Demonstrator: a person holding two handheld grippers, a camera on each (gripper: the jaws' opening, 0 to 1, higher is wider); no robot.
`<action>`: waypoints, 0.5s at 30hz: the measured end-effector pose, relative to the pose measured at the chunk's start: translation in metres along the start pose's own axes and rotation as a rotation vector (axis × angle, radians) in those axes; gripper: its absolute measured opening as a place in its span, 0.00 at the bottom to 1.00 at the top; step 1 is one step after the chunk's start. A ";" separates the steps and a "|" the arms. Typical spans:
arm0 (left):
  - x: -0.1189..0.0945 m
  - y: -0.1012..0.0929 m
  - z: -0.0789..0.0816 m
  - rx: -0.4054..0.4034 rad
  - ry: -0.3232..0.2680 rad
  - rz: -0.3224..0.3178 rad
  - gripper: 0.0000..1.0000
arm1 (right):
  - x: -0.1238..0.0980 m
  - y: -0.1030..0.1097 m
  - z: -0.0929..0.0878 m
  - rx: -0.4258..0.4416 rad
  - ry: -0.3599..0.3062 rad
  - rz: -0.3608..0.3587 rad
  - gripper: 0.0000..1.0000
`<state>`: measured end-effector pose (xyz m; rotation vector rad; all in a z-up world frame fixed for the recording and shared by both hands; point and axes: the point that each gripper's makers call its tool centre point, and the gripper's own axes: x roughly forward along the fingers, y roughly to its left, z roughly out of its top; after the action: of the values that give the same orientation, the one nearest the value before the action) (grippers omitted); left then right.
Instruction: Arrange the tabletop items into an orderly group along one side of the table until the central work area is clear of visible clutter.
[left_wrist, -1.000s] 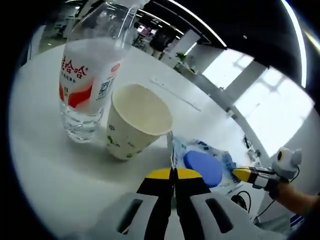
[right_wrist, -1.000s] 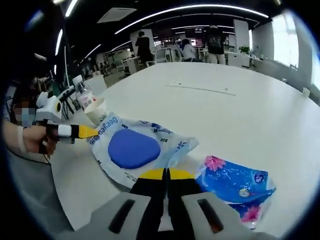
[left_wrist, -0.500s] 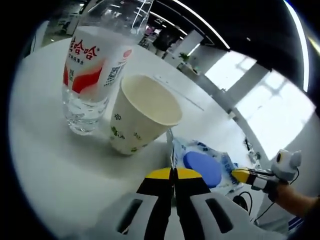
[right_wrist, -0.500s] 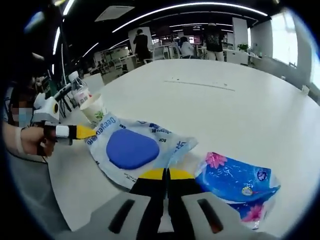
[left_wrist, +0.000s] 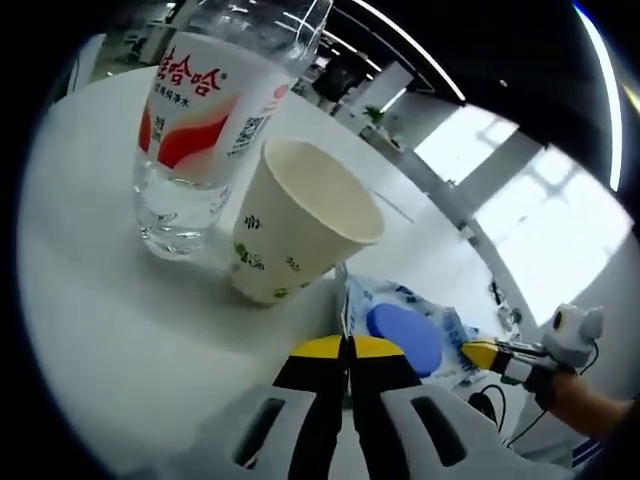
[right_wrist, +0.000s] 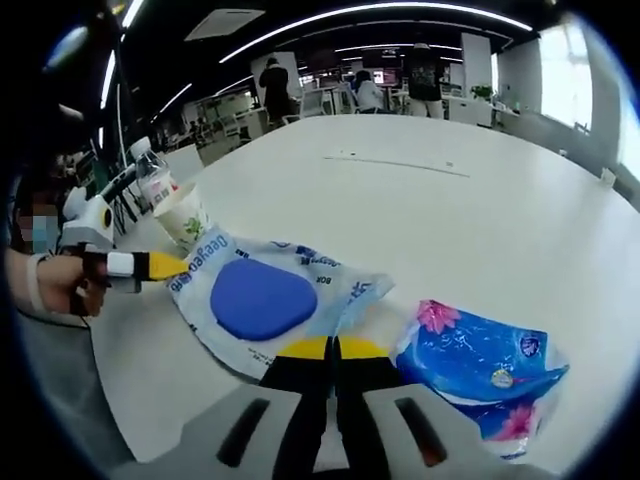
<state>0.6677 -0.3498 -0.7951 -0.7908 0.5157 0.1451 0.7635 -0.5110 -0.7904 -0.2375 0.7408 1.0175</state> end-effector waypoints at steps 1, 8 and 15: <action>0.001 0.003 0.000 -0.005 -0.001 0.002 0.00 | 0.001 -0.001 -0.001 0.003 0.002 -0.001 0.00; 0.002 0.001 0.000 -0.020 -0.002 0.003 0.00 | -0.001 0.001 0.000 0.016 -0.002 -0.011 0.00; 0.004 0.006 0.001 -0.026 -0.005 0.002 0.00 | -0.003 0.003 -0.003 0.009 -0.002 -0.023 0.00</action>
<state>0.6697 -0.3451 -0.8003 -0.8149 0.5110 0.1557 0.7587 -0.5133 -0.7907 -0.2370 0.7390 0.9919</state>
